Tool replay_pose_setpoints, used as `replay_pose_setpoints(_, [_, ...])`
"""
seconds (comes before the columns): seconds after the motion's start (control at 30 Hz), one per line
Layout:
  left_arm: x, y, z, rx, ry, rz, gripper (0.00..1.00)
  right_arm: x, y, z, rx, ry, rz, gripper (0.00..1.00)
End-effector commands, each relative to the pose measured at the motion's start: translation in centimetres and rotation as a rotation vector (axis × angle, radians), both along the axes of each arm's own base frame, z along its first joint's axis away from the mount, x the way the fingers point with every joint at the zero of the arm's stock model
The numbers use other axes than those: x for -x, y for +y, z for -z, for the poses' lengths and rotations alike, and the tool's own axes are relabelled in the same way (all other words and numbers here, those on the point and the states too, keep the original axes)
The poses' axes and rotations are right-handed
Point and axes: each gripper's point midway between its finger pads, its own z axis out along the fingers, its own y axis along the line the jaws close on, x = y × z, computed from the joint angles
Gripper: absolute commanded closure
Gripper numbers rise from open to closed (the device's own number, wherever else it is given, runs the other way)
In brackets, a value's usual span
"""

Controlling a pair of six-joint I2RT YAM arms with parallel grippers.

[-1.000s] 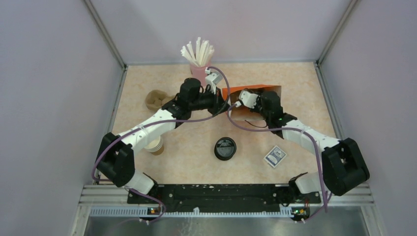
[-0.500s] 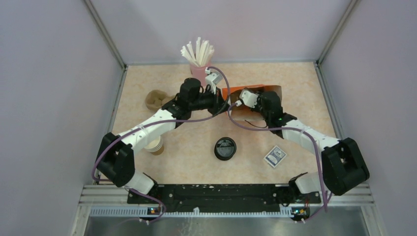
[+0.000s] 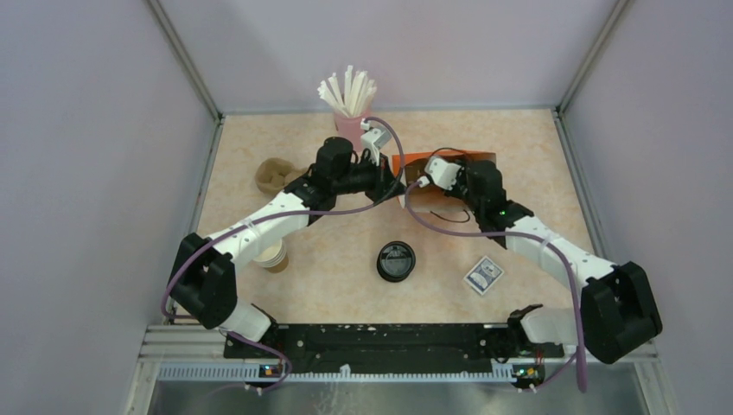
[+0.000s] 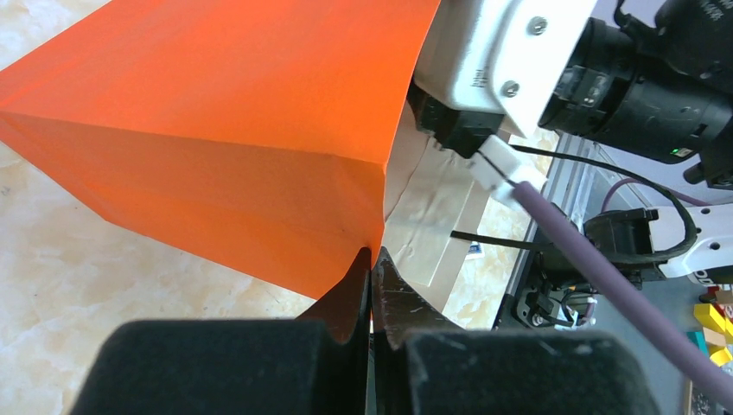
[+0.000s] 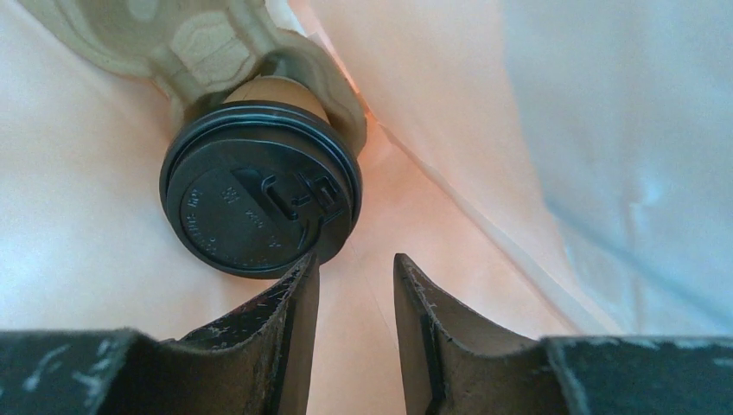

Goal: Pack the takeout coffee

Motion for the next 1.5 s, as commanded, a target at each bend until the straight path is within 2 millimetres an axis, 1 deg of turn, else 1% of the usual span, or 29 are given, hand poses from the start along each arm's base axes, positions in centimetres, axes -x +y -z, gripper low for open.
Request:
replay_pose_setpoints(0.0, [-0.1, -0.4, -2.1, 0.041, -0.059, 0.025, 1.00, 0.3, 1.0, -2.4, -0.073, -0.033, -0.053, 0.63])
replay_pose_setpoints(0.07, [-0.1, -0.4, -2.0, 0.039, -0.056, 0.027, 1.00, 0.4, 1.5, -2.6, -0.094, -0.026, -0.076, 0.64])
replay_pose_setpoints(0.13, [-0.1, -0.4, -2.1, 0.040, -0.057, 0.026, 1.00, 0.5, 2.0, -3.3, -0.126, -0.036, -0.095, 0.63])
replay_pose_setpoints(0.2, [-0.2, -0.4, -2.3, 0.042, -0.057, 0.022, 1.00, 1.2, 2.6, -3.6, -0.150, -0.003, -0.122, 0.63])
replay_pose_setpoints(0.33, [-0.5, -0.7, -2.9, 0.054, -0.061, 0.022, 1.00, 2.8, 3.5, -5.3, -0.204, 0.026, -0.190, 0.60])
replay_pose_setpoints(0.4, [-0.6, -0.8, -3.0, 0.056, -0.054, 0.021, 1.00, 3.5, 3.3, -6.3, -0.220, 0.022, -0.191, 0.59])
replay_pose_setpoints(0.47, [-0.7, -1.0, -3.1, 0.064, -0.050, 0.022, 1.00, 4.5, 3.8, -6.8, -0.239, 0.044, -0.232, 0.59])
replay_pose_setpoints(0.6, [-0.9, -1.3, -3.3, 0.080, -0.029, 0.021, 1.00, 5.7, 3.7, -8.1, -0.269, 0.044, -0.245, 0.57])
replay_pose_setpoints(0.77, [-1.0, -1.5, -3.4, 0.094, 0.000, 0.014, 1.00, 7.0, 3.7, -9.0, -0.299, 0.054, -0.260, 0.56])
replay_pose_setpoints(0.9, [-1.2, -1.7, -4.0, 0.100, 0.022, 0.004, 1.00, 7.9, 3.7, -10.2, -0.337, 0.046, -0.270, 0.55])
replay_pose_setpoints(0.97, [-1.2, -1.8, -4.3, 0.104, 0.034, 0.000, 1.00, 8.3, 3.7, -10.3, -0.343, 0.053, -0.273, 0.54])
replay_pose_setpoints(1.1, [-1.5, -1.9, -5.0, 0.107, 0.059, -0.011, 1.00, 8.5, 3.8, -10.4, -0.374, 0.062, -0.260, 0.53])
replay_pose_setpoints(1.17, [-1.6, -2.1, -5.5, 0.113, 0.059, -0.006, 1.00, 8.1, 3.8, -10.0, -0.386, 0.071, -0.241, 0.51])
replay_pose_setpoints(1.27, [-1.5, -2.1, -5.6, 0.097, 0.079, -0.009, 1.00, 7.8, 4.2, -9.5, -0.416, 0.113, -0.219, 0.50])
replay_pose_setpoints(1.37, [-1.6, -2.2, -6.1, 0.095, 0.098, -0.010, 1.00, 8.1, 4.8, -10.2, -0.483, 0.120, -0.226, 0.50])
replay_pose_setpoints(1.47, [-1.7, -2.4, -6.4, 0.094, 0.130, -0.012, 1.00, 7.9, 4.6, -11.5, -0.548, 0.093, -0.183, 0.48])
